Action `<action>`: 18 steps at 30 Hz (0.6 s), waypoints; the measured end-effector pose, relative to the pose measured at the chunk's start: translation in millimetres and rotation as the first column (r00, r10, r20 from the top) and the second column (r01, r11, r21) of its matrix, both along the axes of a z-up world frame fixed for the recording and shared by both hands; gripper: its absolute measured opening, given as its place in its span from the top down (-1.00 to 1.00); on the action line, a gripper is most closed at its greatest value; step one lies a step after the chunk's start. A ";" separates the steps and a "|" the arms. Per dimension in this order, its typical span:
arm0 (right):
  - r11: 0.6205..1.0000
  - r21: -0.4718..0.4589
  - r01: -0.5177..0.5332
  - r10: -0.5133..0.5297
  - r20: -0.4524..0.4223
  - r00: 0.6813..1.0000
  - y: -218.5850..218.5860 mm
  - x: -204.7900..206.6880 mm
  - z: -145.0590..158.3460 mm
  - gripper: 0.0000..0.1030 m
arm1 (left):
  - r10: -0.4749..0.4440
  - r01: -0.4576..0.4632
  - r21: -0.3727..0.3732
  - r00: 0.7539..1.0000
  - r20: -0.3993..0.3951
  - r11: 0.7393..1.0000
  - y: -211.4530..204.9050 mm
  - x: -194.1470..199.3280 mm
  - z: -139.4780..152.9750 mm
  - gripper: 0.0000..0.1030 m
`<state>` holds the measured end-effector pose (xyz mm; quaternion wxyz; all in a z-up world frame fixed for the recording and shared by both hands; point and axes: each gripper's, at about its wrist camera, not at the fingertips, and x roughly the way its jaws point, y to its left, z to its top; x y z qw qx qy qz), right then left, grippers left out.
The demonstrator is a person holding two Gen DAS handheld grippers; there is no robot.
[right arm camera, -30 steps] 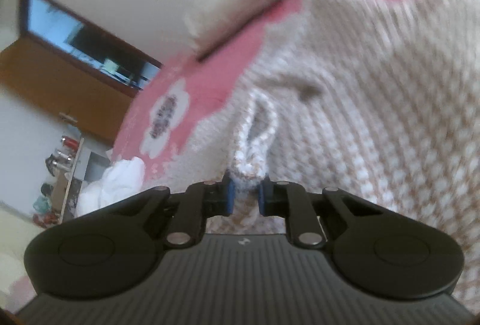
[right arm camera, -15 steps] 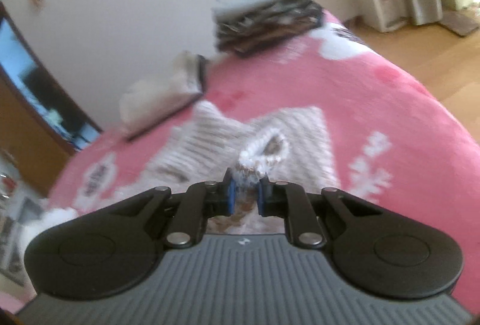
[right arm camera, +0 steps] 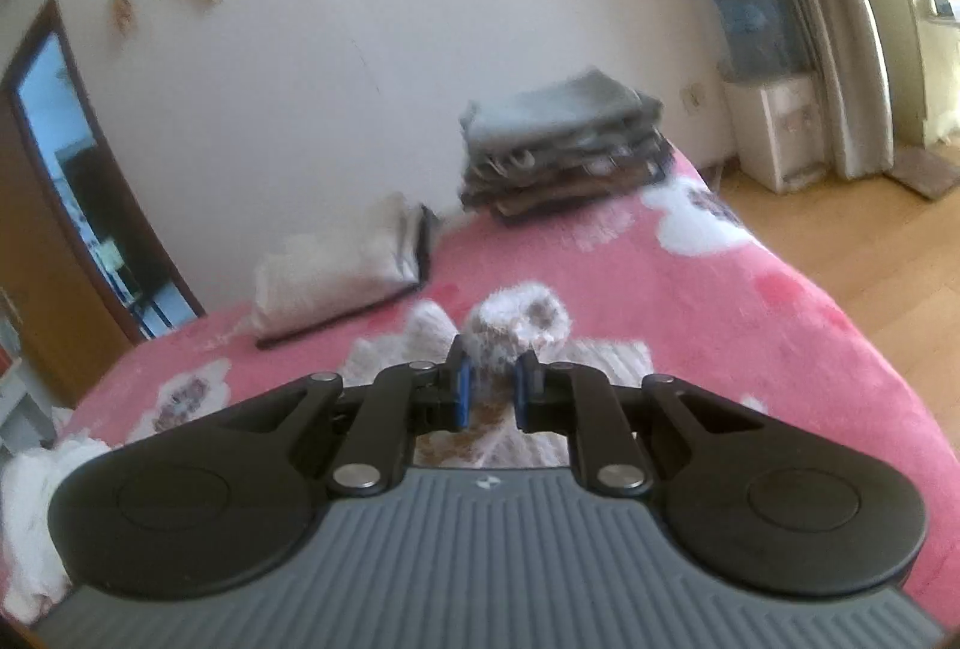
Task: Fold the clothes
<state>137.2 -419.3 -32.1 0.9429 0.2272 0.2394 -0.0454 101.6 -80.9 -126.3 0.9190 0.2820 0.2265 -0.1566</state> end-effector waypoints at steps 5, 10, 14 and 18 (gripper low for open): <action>0.997 0.073 0.032 -0.017 -0.196 0.980 -16.0 12.4 -56.5 0.78 | 0.019 -0.025 -0.085 0.997 -0.079 0.996 15.6 6.8 0.6 -0.60; 0.996 0.089 0.022 -0.016 -0.074 0.997 -14.9 -1.1 -36.8 0.78 | 0.027 -0.044 -0.139 0.992 -0.121 0.989 24.6 12.8 -1.1 -0.61; 0.994 0.107 0.004 0.015 -0.182 0.983 -19.3 4.0 -60.7 0.74 | 0.033 -0.058 -0.163 0.988 -0.150 0.985 28.7 15.6 -3.7 -0.62; 0.972 0.233 0.037 0.012 -0.206 0.978 -35.5 -4.2 -78.0 0.70 | 0.024 -0.056 -0.186 0.985 -0.173 0.981 33.9 15.9 -1.5 -0.61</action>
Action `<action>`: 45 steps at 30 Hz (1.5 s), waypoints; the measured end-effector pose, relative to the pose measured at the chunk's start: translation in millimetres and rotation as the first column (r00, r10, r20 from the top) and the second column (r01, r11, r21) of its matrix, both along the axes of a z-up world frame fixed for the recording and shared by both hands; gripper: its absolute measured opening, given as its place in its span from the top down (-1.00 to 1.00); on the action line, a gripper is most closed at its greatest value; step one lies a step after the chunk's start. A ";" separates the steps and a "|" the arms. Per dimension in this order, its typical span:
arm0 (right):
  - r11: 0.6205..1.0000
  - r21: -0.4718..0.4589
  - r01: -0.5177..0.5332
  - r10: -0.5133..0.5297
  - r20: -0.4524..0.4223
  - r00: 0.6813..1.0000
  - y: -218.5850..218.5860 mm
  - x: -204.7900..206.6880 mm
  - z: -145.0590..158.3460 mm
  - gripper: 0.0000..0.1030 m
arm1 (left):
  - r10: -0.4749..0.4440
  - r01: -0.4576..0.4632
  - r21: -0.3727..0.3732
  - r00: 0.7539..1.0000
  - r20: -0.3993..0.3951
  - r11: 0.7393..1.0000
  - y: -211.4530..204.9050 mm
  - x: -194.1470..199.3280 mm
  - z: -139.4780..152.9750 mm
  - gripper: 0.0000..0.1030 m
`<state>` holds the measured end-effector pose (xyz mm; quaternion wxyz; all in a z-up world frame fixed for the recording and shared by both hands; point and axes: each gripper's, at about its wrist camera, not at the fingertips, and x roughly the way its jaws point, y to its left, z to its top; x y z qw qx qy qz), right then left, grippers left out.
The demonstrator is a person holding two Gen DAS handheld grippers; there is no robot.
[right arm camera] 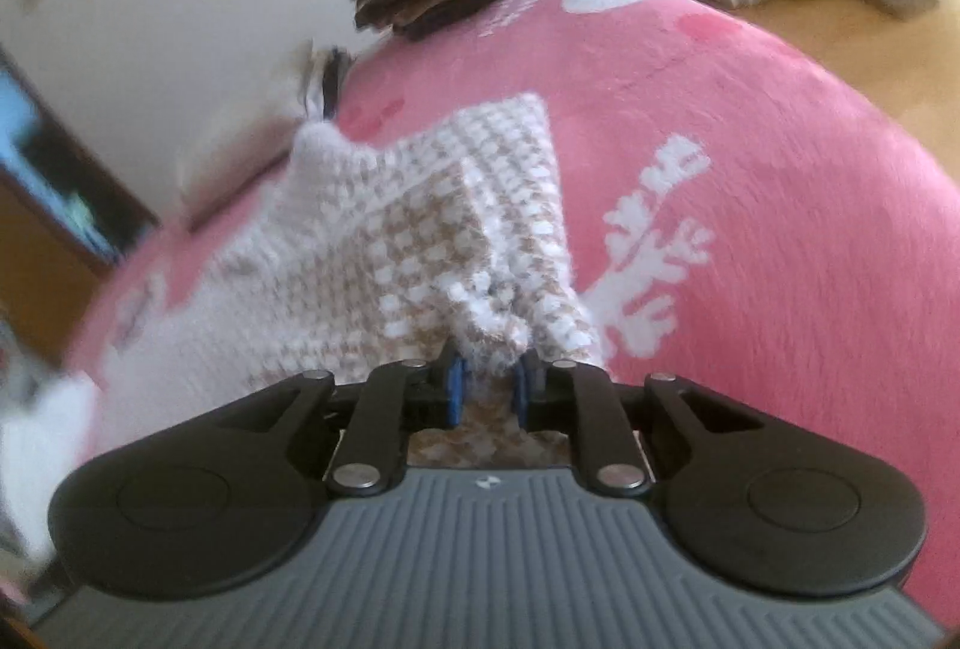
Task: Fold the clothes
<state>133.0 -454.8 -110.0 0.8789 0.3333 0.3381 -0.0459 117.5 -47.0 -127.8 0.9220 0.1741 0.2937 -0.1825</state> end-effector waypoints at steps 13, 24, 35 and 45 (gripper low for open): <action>0.862 -0.502 -0.064 0.171 0.170 0.971 67.0 -20.7 69.3 0.55 | 0.005 0.014 -0.108 0.985 0.173 0.994 18.2 -19.5 52.7 -0.47; 0.782 -0.579 -0.230 0.249 -0.048 0.967 91.7 13.7 16.9 0.62 | 0.011 -0.007 -0.079 0.998 0.054 0.997 7.3 14.4 20.5 -0.30; 0.798 -0.581 -0.158 0.187 -0.010 0.982 69.9 69.4 7.4 0.72 | 0.058 -0.057 -0.114 0.998 0.003 0.992 -3.3 58.3 14.9 -0.35; 0.829 -0.558 -0.048 0.121 0.094 0.988 27.8 38.2 61.4 0.71 | 0.050 -0.048 -0.139 0.999 0.013 0.989 2.3 55.0 8.3 -0.36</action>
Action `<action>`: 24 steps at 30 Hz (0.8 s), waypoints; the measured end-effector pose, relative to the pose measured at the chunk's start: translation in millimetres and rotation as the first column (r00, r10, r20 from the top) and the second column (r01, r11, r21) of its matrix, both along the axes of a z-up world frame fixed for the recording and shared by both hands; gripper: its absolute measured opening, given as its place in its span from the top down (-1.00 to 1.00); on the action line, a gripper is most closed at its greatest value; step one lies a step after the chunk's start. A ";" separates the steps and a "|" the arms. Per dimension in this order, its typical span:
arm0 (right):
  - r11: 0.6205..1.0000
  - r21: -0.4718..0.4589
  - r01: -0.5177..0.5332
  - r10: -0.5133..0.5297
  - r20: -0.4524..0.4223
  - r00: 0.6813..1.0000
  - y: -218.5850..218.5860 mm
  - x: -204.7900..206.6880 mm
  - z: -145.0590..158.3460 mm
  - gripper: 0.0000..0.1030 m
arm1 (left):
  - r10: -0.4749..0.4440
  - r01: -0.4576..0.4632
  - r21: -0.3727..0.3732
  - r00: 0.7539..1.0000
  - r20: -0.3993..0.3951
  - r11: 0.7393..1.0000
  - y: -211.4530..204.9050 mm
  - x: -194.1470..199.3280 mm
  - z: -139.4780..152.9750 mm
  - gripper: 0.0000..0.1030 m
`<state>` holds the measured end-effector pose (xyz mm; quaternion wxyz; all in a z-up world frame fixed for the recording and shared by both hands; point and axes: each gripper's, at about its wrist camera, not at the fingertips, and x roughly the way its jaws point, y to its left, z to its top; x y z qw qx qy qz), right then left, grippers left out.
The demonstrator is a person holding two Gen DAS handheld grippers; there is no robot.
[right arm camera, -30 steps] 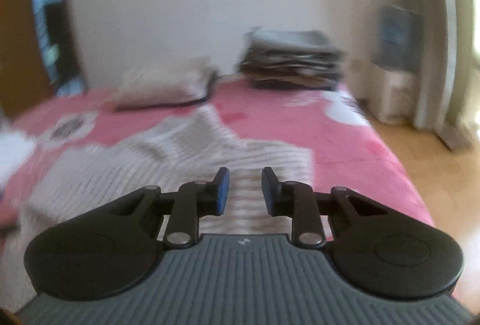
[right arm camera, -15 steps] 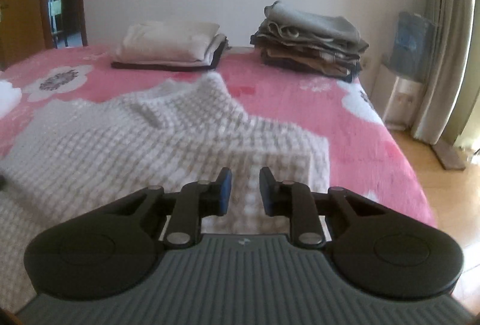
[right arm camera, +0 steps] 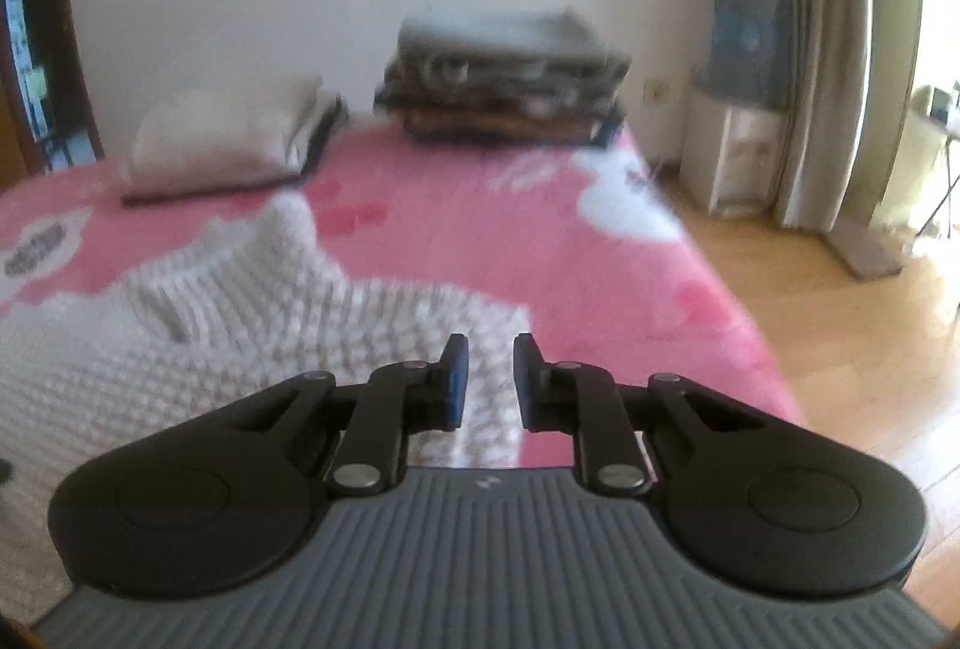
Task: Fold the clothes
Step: 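Press the folded panel flat with the right gripper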
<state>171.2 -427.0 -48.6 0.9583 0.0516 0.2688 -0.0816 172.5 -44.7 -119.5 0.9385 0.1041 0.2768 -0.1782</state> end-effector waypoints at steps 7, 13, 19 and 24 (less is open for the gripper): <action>0.946 -0.160 -0.282 0.280 -0.040 0.959 47.4 -48.9 -13.5 0.73 | 0.006 -0.006 0.006 1.000 0.010 1.000 -1.3 -0.5 0.2 -0.37; 0.960 -0.159 -0.232 0.216 -0.115 0.970 50.4 -55.2 -50.1 0.76 | 0.028 -0.028 0.017 0.999 0.018 0.999 -3.8 1.1 -0.2 -0.49; 0.955 -0.224 -0.192 0.165 -0.134 0.977 53.6 -34.7 -61.9 0.77 | 0.054 -0.055 0.030 0.998 0.038 0.998 -7.4 1.2 -2.6 -0.55; 0.956 -0.235 -0.178 0.153 -0.121 0.981 53.5 -30.2 -67.6 0.77 | 0.056 -0.057 0.029 0.998 0.040 0.998 -7.2 0.9 -2.4 -0.56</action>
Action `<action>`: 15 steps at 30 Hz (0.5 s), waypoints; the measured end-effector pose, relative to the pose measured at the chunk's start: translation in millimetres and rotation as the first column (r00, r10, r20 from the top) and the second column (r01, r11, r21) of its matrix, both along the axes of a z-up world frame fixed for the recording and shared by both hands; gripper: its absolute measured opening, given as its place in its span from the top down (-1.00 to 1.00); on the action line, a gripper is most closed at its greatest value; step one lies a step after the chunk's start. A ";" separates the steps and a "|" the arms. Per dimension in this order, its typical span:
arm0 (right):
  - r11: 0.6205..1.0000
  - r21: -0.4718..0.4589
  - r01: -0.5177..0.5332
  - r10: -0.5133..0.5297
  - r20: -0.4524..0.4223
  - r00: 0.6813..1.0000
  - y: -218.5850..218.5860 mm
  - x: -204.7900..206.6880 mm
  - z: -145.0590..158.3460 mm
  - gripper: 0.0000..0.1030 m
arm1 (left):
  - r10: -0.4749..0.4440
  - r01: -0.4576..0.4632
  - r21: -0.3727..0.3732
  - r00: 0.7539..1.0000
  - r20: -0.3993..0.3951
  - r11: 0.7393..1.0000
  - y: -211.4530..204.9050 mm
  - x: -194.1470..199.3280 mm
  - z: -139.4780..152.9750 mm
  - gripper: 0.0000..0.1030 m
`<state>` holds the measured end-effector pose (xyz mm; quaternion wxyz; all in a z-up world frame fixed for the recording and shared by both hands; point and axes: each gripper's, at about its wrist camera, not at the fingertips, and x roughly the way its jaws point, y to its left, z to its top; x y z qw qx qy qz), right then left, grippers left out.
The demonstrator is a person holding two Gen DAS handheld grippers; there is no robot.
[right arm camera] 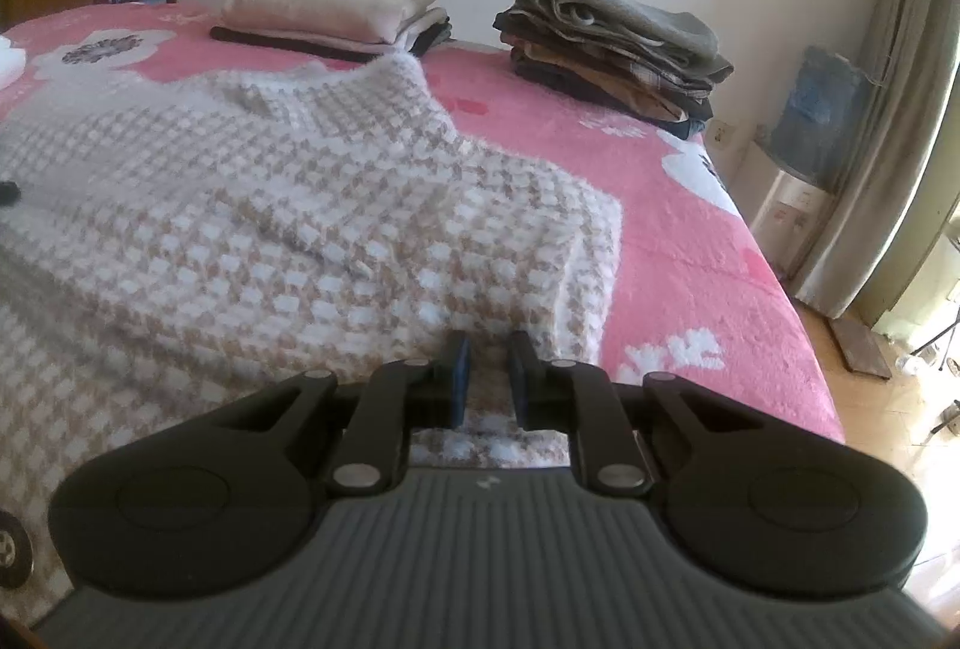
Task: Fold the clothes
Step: 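Press the folded panel flat with the right gripper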
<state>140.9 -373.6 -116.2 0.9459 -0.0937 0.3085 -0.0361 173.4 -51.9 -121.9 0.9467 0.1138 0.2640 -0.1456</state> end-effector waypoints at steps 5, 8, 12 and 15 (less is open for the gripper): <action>1.000 -0.013 0.012 -0.012 -0.011 1.000 -0.9 10.1 -1.1 0.78 | 0.003 -0.003 -0.001 1.000 0.004 1.000 -0.4 0.0 -0.7 -0.59; 0.999 -0.025 0.034 -0.035 -0.027 0.999 1.1 19.4 -0.4 0.78 | 0.006 -0.006 -0.006 1.000 0.001 1.000 0.3 1.1 -0.7 -0.62; 0.998 0.014 0.065 -0.064 -0.046 0.997 0.0 18.8 13.4 0.77 | 0.008 -0.008 -0.008 1.000 0.007 1.000 3.0 -0.7 5.3 -0.61; 0.988 0.126 0.094 -0.097 0.014 0.995 -5.2 0.4 38.0 0.75 | -0.007 0.007 -0.008 0.999 0.050 1.000 5.9 -10.6 21.3 -0.60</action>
